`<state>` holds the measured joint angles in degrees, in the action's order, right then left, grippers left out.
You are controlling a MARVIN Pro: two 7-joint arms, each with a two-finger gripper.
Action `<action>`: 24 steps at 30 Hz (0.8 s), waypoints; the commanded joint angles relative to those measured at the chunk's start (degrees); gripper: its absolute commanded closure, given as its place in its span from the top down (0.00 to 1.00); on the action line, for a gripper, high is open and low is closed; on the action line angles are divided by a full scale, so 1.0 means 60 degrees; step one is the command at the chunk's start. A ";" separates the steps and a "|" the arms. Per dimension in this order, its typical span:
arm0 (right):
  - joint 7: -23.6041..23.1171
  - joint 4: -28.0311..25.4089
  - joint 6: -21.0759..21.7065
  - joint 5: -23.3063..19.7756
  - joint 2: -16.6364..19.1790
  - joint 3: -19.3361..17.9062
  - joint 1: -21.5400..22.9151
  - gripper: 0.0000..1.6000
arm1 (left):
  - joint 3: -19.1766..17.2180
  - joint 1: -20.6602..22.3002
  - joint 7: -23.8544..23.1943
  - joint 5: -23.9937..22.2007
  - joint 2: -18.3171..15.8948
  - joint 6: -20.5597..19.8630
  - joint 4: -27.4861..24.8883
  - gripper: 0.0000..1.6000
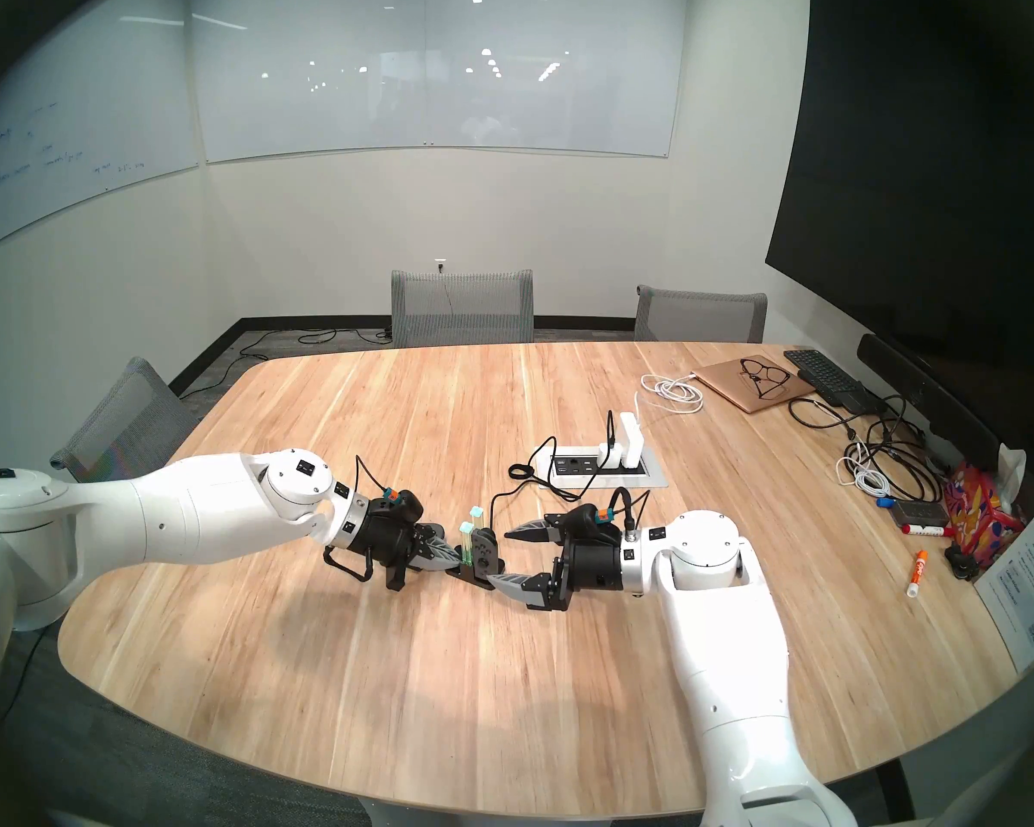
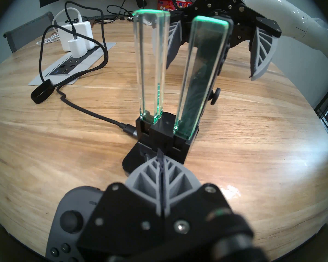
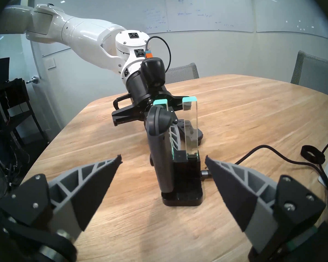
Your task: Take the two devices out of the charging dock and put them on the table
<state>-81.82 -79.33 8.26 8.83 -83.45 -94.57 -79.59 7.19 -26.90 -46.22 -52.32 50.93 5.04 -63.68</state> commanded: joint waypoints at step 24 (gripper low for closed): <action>-0.0079 -0.0352 -0.0251 -0.0206 -0.0188 -0.0235 -0.0269 0.00 | 0.0048 -0.0050 -0.0014 0.0013 0.0002 -0.0045 -0.0023 0.00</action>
<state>-81.62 -79.79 7.71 8.76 -84.21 -95.62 -80.33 7.19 -26.90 -46.22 -52.32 50.93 5.03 -63.68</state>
